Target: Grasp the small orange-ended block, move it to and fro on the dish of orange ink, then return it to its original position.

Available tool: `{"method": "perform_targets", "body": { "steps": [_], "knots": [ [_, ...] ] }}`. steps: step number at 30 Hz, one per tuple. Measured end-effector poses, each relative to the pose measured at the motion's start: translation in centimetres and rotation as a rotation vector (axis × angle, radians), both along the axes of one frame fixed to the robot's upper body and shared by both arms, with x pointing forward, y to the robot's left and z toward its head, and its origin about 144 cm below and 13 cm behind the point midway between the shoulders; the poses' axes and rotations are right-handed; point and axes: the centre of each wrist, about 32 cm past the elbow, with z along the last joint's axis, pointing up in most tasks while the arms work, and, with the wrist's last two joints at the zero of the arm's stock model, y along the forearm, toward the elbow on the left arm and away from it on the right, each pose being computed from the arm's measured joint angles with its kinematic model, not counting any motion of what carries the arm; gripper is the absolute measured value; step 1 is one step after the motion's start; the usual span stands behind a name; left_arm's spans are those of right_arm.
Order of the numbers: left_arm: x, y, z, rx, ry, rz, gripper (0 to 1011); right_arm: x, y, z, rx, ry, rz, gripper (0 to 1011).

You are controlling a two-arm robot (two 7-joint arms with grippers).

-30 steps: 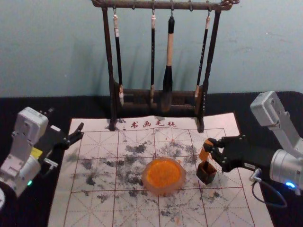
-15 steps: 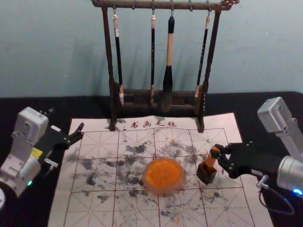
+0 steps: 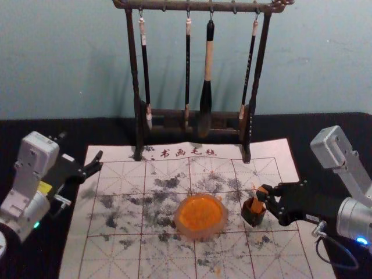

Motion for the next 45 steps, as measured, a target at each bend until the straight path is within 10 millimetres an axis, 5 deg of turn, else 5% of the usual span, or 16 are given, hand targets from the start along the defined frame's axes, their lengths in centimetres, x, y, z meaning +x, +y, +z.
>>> {"method": "perform_targets", "body": {
  "steps": [45],
  "knots": [
    [0.0,0.0,0.0,0.000,0.000,0.000,1001,1.1,0.2,-1.9,-0.023,0.067,-0.010,71]
  ]
}}
